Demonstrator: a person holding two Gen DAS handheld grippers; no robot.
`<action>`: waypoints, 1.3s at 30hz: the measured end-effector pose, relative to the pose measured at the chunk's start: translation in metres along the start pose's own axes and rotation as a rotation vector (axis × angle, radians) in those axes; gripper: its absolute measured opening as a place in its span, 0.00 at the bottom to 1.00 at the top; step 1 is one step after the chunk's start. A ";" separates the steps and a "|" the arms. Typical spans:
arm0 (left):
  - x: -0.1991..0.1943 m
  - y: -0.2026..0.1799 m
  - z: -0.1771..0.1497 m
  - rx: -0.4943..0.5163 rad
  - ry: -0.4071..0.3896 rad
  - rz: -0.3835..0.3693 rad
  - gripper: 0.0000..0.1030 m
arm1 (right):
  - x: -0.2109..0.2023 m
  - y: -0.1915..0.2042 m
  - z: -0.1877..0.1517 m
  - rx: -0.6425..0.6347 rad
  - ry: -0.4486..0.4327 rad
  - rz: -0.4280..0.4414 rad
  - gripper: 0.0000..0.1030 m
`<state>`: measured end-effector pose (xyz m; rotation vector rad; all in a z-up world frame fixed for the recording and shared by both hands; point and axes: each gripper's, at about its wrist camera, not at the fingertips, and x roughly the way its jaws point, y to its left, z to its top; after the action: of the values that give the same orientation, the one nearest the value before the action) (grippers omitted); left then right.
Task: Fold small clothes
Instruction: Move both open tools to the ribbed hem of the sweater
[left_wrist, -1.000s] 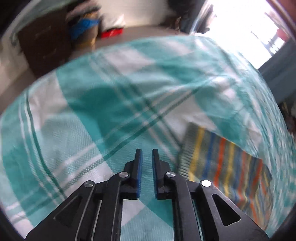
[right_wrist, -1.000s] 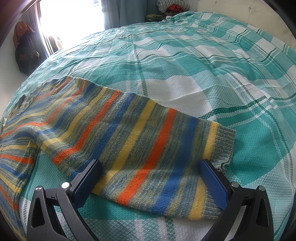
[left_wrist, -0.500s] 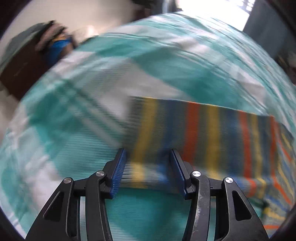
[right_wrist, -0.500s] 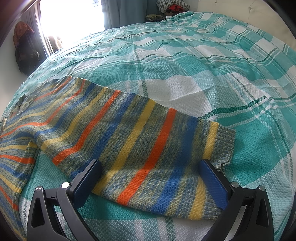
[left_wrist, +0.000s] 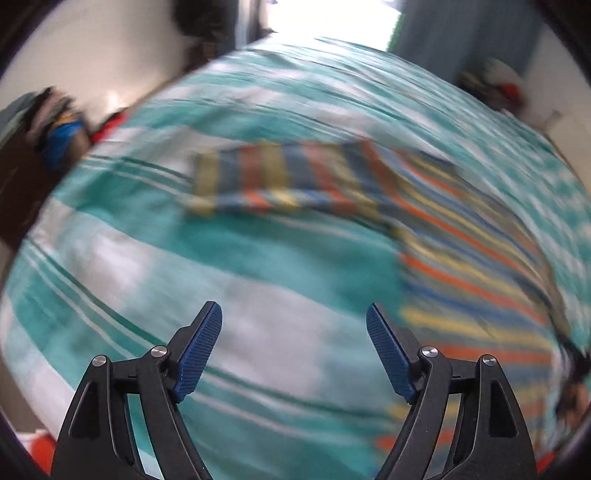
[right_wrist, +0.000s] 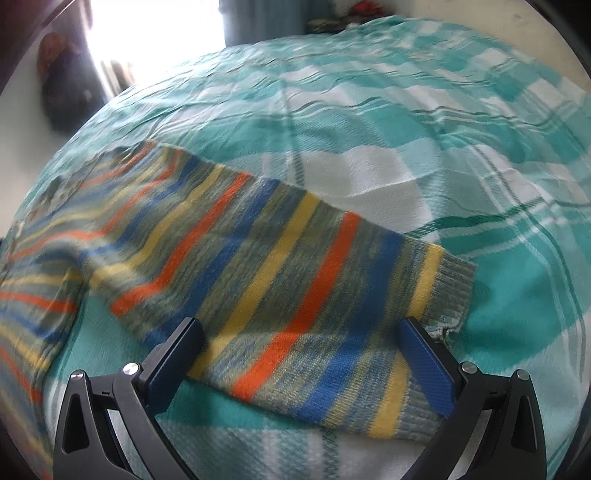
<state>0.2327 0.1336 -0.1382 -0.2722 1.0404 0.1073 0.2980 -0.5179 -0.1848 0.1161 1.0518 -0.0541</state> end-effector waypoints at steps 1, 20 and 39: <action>0.000 -0.018 -0.010 0.024 0.023 -0.044 0.80 | 0.000 -0.004 0.001 0.006 0.013 0.024 1.00; -0.020 -0.074 -0.155 0.355 0.079 -0.044 0.88 | -0.123 0.255 -0.172 -0.336 0.116 0.116 1.00; -0.015 -0.066 -0.170 0.358 0.056 -0.054 0.97 | -0.102 0.262 -0.211 -0.295 0.057 0.047 1.00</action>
<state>0.0968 0.0242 -0.1949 0.0216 1.0866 -0.1360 0.0916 -0.2332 -0.1819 -0.1256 1.1023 0.1474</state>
